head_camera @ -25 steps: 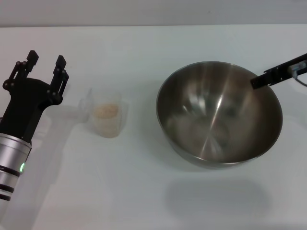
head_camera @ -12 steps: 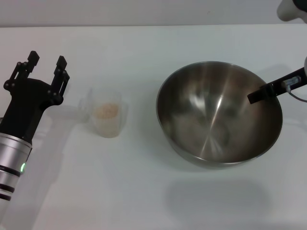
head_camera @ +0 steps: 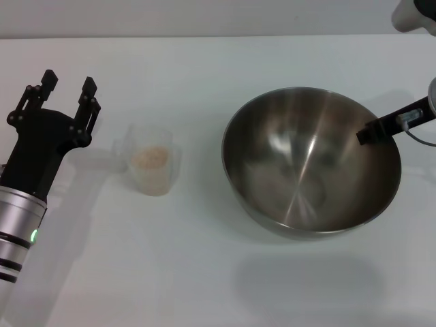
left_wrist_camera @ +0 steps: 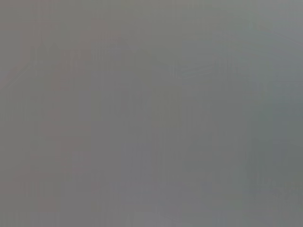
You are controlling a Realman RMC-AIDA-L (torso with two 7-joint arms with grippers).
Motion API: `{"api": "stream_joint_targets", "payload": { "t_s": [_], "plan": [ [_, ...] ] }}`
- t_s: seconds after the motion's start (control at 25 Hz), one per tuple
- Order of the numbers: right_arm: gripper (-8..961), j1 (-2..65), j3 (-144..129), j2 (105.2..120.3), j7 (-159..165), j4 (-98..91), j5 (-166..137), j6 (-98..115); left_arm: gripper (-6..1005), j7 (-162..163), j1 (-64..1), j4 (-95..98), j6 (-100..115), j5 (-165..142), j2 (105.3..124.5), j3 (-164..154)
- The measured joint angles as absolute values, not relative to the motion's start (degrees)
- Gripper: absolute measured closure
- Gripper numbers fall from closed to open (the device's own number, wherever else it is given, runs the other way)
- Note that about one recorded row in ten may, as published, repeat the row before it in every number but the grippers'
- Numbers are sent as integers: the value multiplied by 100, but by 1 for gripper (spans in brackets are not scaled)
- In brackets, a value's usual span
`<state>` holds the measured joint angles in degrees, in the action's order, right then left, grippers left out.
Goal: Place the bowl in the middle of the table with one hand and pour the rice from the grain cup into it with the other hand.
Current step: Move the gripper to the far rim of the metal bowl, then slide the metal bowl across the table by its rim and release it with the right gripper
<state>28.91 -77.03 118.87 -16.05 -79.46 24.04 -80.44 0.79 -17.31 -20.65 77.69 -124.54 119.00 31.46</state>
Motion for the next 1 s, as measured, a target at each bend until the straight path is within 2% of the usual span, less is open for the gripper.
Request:
{"api": "stream_joint_targets", "payload": {
  "t_s": [0.28, 0.52, 1.0],
  "plan": [
    [809, 2919, -7568, 11886, -1765, -7936, 2571, -8029, 406, 79, -1748, -2065, 7769, -12454, 11903, 3155],
    [899, 2930, -7485, 11889, -1809, -7945, 2586, -8029, 406, 79, -1749, -2074, 7781, -12454, 11908, 3155],
    [928, 2739, -6865, 11895, -2435, -8732, 3585, -8056, 406, 79, -1758, -2125, 7810, -12454, 11902, 3155]
  ]
}}
